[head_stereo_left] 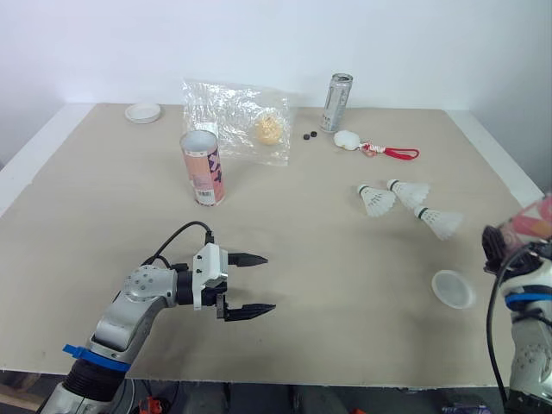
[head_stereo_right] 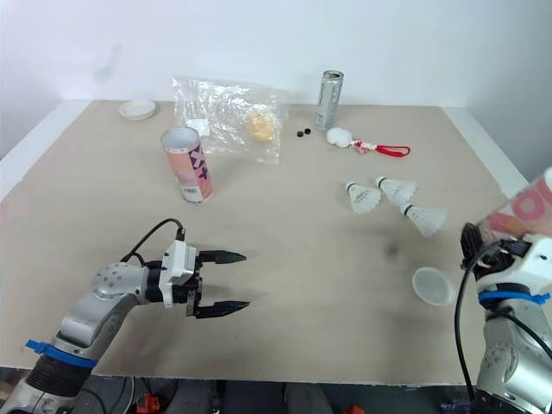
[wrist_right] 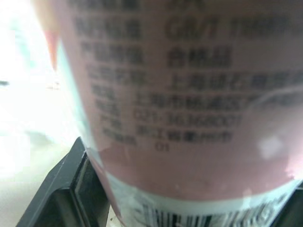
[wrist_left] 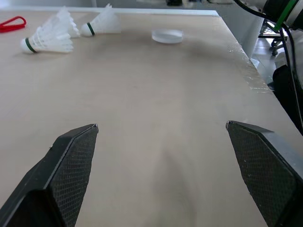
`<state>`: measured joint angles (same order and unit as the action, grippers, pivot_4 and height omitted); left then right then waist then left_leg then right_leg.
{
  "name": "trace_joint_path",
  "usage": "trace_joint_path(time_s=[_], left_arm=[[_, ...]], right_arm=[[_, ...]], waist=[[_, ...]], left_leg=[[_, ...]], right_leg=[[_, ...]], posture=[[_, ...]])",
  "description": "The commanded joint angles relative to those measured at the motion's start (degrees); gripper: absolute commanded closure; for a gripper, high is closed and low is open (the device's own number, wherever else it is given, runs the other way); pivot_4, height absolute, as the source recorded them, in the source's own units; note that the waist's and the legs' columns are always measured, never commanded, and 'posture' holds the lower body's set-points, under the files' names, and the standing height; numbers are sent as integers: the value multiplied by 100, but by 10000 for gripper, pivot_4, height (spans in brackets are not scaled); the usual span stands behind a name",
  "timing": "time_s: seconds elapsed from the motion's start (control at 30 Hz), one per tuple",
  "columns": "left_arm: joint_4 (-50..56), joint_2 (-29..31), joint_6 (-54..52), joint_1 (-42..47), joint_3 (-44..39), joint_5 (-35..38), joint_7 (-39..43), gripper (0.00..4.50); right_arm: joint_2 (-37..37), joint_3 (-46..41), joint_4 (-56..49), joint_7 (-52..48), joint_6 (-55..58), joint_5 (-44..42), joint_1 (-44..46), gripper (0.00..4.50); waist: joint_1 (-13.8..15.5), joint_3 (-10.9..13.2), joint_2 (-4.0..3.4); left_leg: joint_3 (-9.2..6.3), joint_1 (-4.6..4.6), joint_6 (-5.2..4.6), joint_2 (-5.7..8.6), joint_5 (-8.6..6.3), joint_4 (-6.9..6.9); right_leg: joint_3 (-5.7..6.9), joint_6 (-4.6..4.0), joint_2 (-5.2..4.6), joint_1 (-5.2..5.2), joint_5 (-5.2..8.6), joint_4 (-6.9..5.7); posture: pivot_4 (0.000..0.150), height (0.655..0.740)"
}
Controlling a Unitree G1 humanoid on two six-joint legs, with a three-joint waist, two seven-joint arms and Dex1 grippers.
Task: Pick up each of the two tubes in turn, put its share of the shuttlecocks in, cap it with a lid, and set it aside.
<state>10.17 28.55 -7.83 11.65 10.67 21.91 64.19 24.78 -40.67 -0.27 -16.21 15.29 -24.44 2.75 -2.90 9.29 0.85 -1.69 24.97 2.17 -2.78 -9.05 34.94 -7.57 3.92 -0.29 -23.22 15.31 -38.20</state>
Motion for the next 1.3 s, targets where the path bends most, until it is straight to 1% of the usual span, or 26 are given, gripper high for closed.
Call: trace_joint_path(time_s=[0.03, 0.17, 0.3, 0.53, 0.6, 0.63, 0.97, 1.17, 1.3], left_arm=[[318, 18, 11, -49, -38, 64, -58, 0], [383, 1, -5, -65, -30, 82, -95, 0], [385, -5, 7, -55, -21, 73, -116, 0], [351, -6, 48, -81, -2, 33, -142, 0], [322, -10, 63, -71, 2, 18, -141, 0], [305, -15, 68, -60, 7, 10, -141, 0], [151, -74, 122, 47, 54, -38, -79, 0], [75, -79, 159, 89, 77, -44, -27, 0], [6, -90, 185, 127, 80, -54, 17, 0]], right_arm=[[283, -99, 439, -1, -254, 42, 110, 7345], [542, 49, 1081, -159, -387, 118, 251, 7345], [709, 128, 1507, -217, -466, 150, 417, 7345], [825, 258, 1742, -307, -509, 211, 370, 7345], [821, 252, 1704, -292, -514, 229, 299, 1700], [822, 254, 1682, -301, -530, 244, 256, 616], [743, 177, 1309, -230, -442, 103, -59, 616], [666, 126, 772, -171, -240, -36, -416, 616], [539, 69, 122, -80, 54, -190, -838, 616]], waist=[[-5, -1, -6], [-4, 0, -8], [-10, 1, -10], [-8, 1, -11], [-7, 1, -11], [-7, 1, -11], [-6, 1, -11], [-4, 1, -11], [-1, 1, -11]], left_leg=[[5, -2, -3, 0, 2, 0], [10, -6, -15, 3, 9, 2], [17, -19, -20, 3, 13, 2], [17, -20, -21, 4, 13, 1], [17, -21, -21, 4, 13, 1], [16, -21, -21, 4, 13, 0], [17, -23, -21, 4, 13, 0], [16, -22, -21, 4, 13, 0], [14, -22, -21, 4, 13, -2]], right_leg=[[-5, -7, 0, 0, 2, 0], [-12, -10, -2, 4, -2, 1], [-18, -11, -2, 10, -8, 1], [-20, -9, -2, 16, -5, 3], [-20, -9, -2, 15, -4, 3], [-19, -10, -2, 15, -4, 3], [-21, -10, -2, 17, -4, 3], [-21, -11, -2, 16, -3, 3], [-20, -12, -2, 16, -2, 3]], posture=[[1500, 7400], [1500, 7400], [1500, 7400], [1500, 7400], [1500, 7400], [1500, 7400], [1500, 7400], [1500, 7400], [1500, 7400]])
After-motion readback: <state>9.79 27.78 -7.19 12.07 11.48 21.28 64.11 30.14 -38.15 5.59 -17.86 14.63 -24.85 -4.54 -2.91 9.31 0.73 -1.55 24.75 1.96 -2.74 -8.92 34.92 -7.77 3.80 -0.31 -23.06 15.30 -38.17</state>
